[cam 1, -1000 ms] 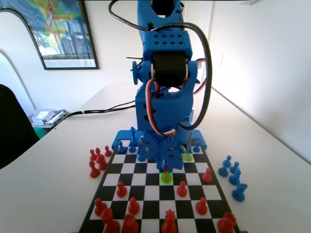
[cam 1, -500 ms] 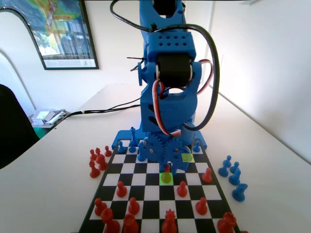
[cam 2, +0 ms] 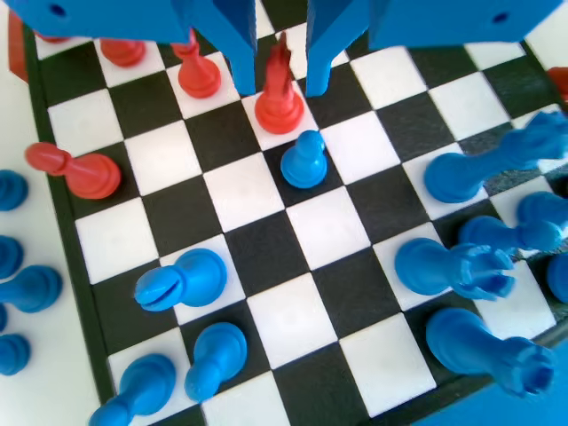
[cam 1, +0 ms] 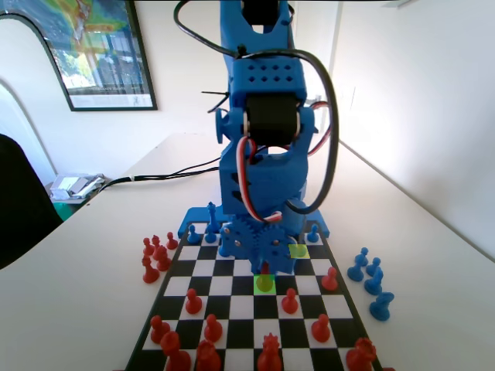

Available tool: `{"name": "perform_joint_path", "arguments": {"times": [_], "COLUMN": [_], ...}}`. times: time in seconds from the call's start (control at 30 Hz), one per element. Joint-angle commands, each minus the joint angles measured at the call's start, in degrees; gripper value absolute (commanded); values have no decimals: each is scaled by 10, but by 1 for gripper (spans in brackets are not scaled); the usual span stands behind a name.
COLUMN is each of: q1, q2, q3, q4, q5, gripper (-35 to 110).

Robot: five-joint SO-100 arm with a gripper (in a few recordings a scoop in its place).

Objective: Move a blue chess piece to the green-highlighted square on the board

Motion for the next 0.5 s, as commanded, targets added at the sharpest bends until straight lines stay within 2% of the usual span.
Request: {"name": "perform_joint_path", "arguments": {"times": [0.0, 0.47], "q1": [-4, -10], "q2": [18, 18], "q3": [4, 2], "q4": [3, 1], "q5": [-7, -14], "gripper": [9, 1]}}
